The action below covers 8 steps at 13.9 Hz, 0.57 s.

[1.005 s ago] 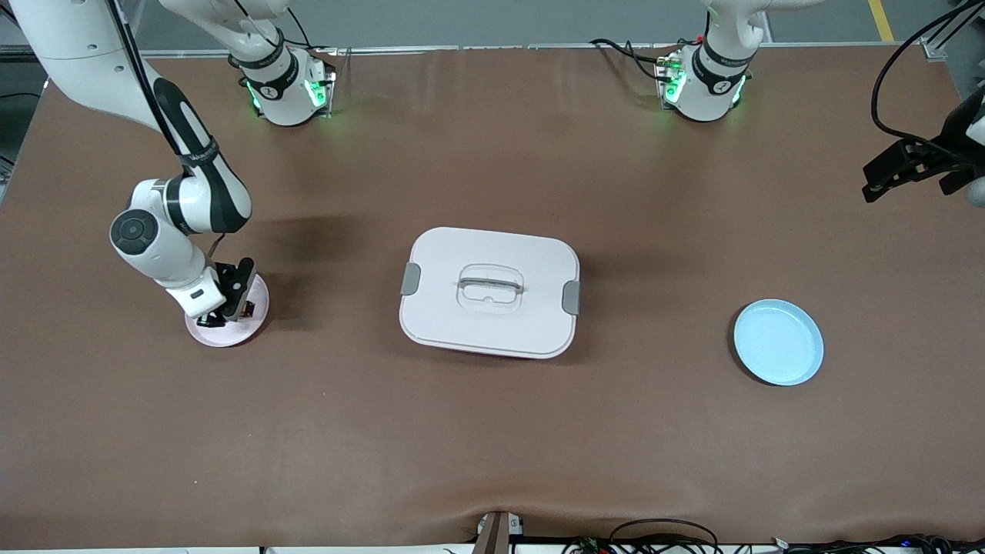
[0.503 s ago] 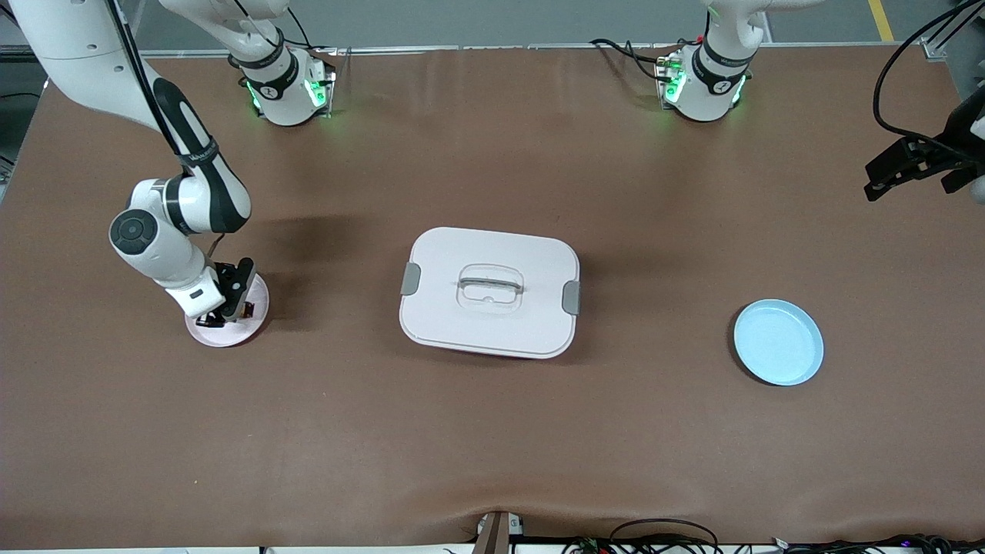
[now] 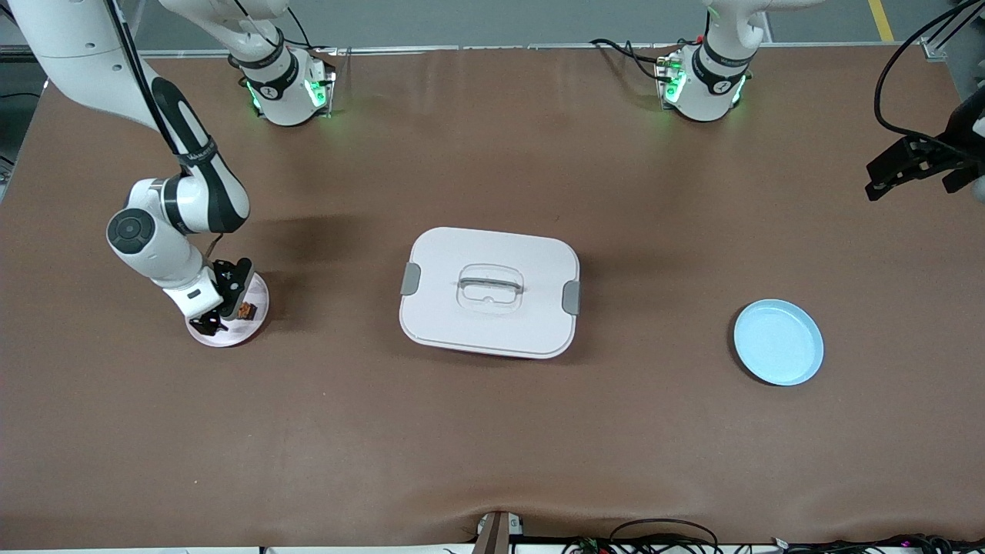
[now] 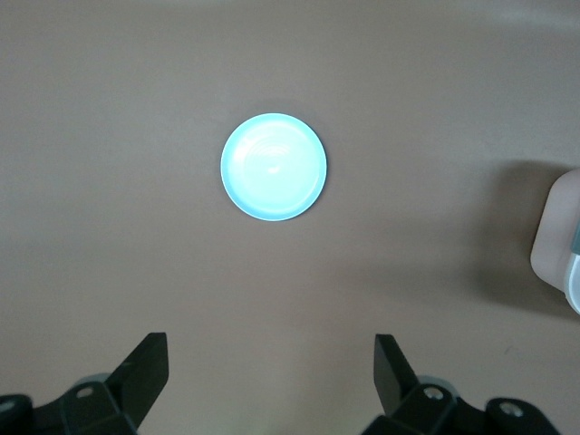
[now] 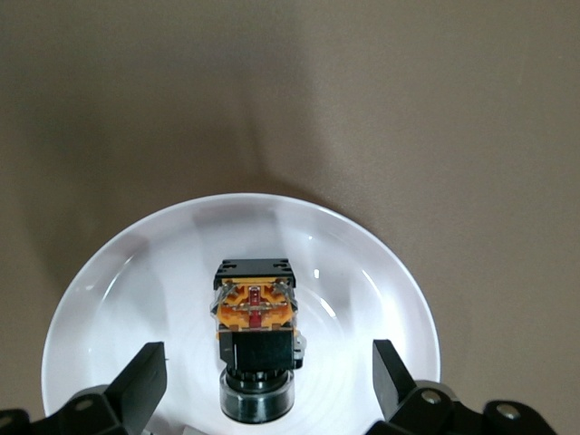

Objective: Transfer orange switch to right arm and place
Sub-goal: 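Lower the switch onto the pink plate and open the right gripper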

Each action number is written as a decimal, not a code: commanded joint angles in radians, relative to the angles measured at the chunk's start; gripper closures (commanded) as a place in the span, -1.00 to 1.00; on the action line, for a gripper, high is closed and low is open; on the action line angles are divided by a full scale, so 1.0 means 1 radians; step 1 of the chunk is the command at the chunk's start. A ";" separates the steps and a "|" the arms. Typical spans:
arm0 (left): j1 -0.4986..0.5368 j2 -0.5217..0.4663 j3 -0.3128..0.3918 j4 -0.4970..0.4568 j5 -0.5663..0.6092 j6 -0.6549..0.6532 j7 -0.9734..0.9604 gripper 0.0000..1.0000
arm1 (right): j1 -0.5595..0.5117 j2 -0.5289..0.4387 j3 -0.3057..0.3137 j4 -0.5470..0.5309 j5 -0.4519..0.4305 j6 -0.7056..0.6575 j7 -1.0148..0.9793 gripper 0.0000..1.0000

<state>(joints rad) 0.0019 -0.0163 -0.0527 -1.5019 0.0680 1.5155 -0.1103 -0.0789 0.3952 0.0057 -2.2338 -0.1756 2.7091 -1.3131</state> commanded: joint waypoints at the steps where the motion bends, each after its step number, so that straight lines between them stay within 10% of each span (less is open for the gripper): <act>1: 0.000 -0.002 0.008 0.009 -0.019 0.000 0.027 -1.00 | -0.013 -0.035 0.014 -0.003 -0.018 -0.009 0.006 -1.00; 8: 0.000 -0.002 0.005 0.002 -0.019 -0.026 0.027 -1.00 | -0.005 -0.085 0.022 0.101 -0.018 -0.207 0.006 -1.00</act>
<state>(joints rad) 0.0014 -0.0157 -0.0525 -1.5036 0.0675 1.5066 -0.1095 -0.0786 0.3415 0.0176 -2.1648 -0.1756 2.5723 -1.3130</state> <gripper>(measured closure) 0.000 0.000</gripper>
